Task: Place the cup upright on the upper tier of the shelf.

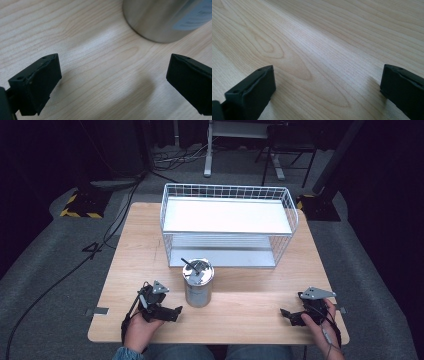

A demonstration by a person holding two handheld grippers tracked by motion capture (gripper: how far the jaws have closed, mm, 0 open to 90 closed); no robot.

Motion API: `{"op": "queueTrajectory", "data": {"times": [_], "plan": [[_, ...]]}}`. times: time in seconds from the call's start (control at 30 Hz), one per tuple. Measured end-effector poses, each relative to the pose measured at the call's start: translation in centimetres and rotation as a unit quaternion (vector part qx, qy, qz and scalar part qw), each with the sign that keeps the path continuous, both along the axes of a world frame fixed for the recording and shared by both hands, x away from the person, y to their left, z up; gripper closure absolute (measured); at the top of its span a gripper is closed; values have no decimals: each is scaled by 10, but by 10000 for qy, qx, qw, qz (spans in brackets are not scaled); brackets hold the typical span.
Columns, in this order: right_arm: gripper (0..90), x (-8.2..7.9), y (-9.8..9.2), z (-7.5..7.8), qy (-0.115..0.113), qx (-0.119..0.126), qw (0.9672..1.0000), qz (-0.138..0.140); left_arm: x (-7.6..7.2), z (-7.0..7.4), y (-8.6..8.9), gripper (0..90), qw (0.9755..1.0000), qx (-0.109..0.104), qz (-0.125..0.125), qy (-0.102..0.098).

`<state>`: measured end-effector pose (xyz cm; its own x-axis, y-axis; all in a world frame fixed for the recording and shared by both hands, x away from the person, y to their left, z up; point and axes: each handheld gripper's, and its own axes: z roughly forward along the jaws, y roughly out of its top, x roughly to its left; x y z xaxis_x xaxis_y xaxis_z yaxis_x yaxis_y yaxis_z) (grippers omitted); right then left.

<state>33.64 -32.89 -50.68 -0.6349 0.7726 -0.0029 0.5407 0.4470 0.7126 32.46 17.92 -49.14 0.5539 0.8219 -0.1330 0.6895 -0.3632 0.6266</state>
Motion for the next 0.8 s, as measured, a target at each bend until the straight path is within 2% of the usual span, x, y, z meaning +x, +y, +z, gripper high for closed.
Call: {"op": "queueTrajectory", "data": {"times": [0.13,0.2,0.27,0.33,0.53,0.63,0.8], "plan": [[0,0,0,0,0,0,10000,1,-3,8,1,10,9997,-161,50,-181],[0,0,0,0,-1,-1,10000,1,-4,13,2,13,9992,-186,21,-353],[0,0,0,0,0,-1,10000,0,-7,17,4,25,9983,-305,1,-488],[0,0,0,0,-1,-1,10000,1,-9,22,5,40,9966,-492,-8,-656],[0,0,0,0,-1,0,10000,1,-15,31,5,41,9912,-780,-101,-1068],[0,0,0,0,0,0,10000,0,-18,34,4,41,9883,-899,-138,-1223],[0,0,0,0,0,-2,10000,0,-19,37,3,40,9857,-991,-127,-1359]]}}
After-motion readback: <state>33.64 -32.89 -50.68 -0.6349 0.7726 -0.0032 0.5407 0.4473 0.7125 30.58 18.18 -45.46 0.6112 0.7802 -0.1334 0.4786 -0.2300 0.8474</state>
